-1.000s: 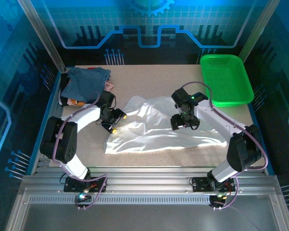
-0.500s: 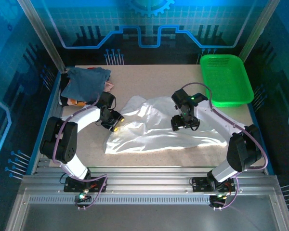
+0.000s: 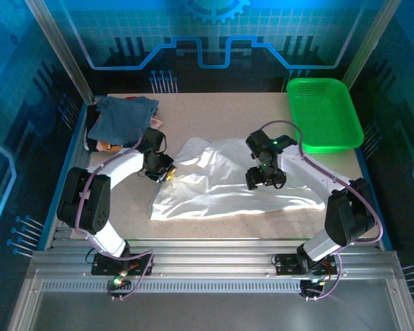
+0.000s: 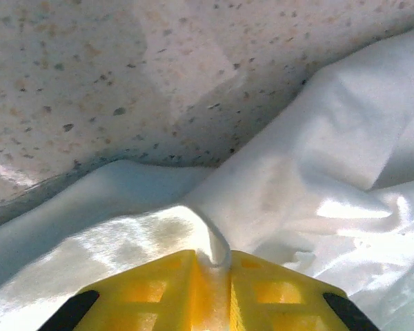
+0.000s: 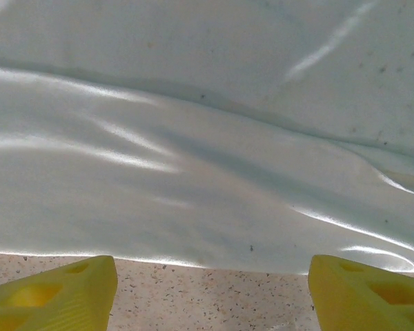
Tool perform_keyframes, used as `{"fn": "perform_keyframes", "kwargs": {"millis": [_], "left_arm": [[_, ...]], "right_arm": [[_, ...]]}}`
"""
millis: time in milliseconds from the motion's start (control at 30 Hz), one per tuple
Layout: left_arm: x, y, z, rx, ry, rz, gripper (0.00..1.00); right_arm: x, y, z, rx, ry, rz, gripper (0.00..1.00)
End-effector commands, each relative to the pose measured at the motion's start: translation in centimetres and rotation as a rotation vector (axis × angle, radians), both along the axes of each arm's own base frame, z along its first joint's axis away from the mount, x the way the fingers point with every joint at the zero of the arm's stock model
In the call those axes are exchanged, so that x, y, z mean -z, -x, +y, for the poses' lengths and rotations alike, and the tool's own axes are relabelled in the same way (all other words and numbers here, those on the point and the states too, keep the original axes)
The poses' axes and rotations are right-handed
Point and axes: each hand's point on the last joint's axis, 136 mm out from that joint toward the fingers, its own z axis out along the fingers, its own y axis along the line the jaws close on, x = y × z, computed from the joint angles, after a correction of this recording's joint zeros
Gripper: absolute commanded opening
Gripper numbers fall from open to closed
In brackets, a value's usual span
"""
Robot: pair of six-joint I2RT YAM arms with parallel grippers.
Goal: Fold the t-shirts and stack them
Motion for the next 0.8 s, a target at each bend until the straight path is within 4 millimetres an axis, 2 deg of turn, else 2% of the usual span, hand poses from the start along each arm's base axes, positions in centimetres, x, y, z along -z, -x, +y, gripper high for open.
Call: {"fn": "perform_keyframes", "kwargs": {"millis": [0,200,333,433,467,533,600,667,767], "left_arm": [[-0.3,-1.2,0.1,0.0,-0.015,-0.013,0.19],[-0.2,-3.5,-0.4,0.014,-0.018,-0.036,0.2],[-0.5,-5.8,-0.8,0.005,-0.009,-0.066,0.21],[-1.1,-7.4,-1.0,0.006,-0.011,-0.085,0.29],[-1.2,-7.7,-0.8,0.003,-0.017,-0.079,0.37],[-1.4,-7.7,0.6,-0.027,-0.049,-0.065,0.56],[-1.9,-7.2,2.7,-0.073,-0.09,-0.072,0.66],[-3.1,-6.5,4.6,-0.103,-0.113,-0.092,0.68],[-5.1,-5.0,5.6,-0.074,-0.122,-0.113,0.69]], "right_arm": [[0.4,0.4,0.2,-0.008,0.004,0.01,0.74],[1.0,0.6,0.2,-0.006,0.004,0.022,0.73],[1.3,0.7,0.2,-0.007,0.007,0.033,0.73],[1.5,0.8,0.2,-0.006,0.007,0.033,0.73],[1.5,0.8,0.2,-0.005,0.006,0.035,0.73],[1.5,0.9,0.3,-0.004,0.003,0.036,0.73],[1.4,0.9,0.1,-0.002,0.008,0.03,0.73],[1.3,1.0,-0.3,0.007,0.021,0.022,0.74],[1.2,1.2,-1.3,0.056,0.029,0.019,0.74]]}}
